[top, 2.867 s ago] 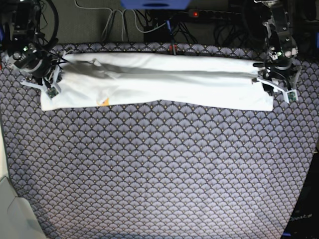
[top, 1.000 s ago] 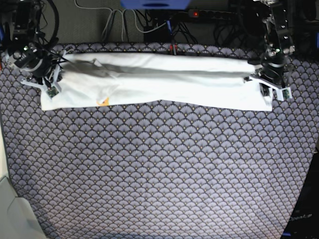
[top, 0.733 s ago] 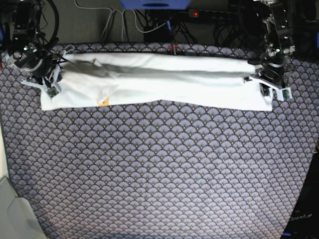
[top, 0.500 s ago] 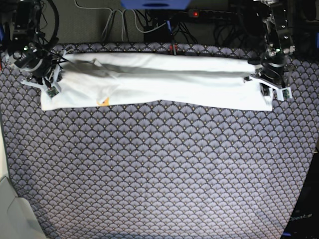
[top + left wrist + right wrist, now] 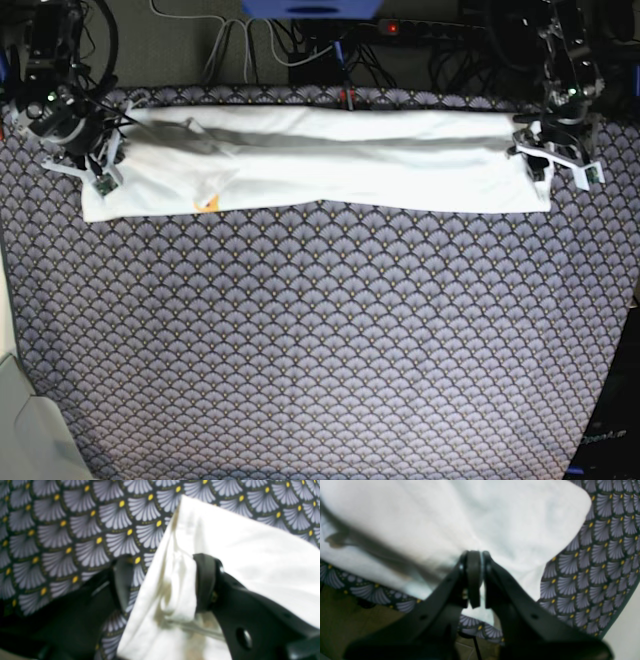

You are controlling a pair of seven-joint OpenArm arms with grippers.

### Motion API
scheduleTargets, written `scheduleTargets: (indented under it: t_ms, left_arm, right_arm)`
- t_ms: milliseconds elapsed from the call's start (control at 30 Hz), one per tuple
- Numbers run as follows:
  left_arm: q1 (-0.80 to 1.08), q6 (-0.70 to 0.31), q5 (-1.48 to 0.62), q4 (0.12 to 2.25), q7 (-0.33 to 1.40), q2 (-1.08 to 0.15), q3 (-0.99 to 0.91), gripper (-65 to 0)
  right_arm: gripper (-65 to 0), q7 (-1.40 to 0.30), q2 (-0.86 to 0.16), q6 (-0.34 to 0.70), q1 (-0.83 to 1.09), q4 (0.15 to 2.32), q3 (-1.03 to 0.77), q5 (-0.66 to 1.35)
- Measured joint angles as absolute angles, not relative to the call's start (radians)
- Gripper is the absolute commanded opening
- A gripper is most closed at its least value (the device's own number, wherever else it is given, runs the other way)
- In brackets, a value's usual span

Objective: Fold the T-shirt properly

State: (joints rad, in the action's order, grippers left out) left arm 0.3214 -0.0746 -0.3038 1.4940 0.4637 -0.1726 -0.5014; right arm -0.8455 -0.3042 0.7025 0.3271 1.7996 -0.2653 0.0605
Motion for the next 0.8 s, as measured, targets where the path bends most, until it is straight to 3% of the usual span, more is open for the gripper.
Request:
scheduleTargets:
  t_ms: [367,467,600,800]
  left_arm:
    - [0.304,-0.076,-0.394,1.419,0.416,-0.213,-0.498,-31.1]
    - [0.303,-0.081,-0.401,1.409,0.410,-0.213,-0.498,-41.2]
    - [0.301,-0.097,-0.416,1.408,0.406,-0.213,-0.479,-63.1]
    - [0.306,-0.089,-0.412,1.435,0.419,-0.212,-0.471,-64.8]
  right_arm:
    - [-65.0,-0.845,-0.304,0.702,0.327,1.800,-0.265,0.060]
    - [-65.0,-0.846,-0.304,0.702,0.327,1.800,-0.265,0.060]
    - [-65.0,-0.845,-0.304,0.702,0.327,1.800,-0.265,0.060]
    - [-65.0,-0.846,-0.304,0.702,0.327,1.800,-0.265,0.060]
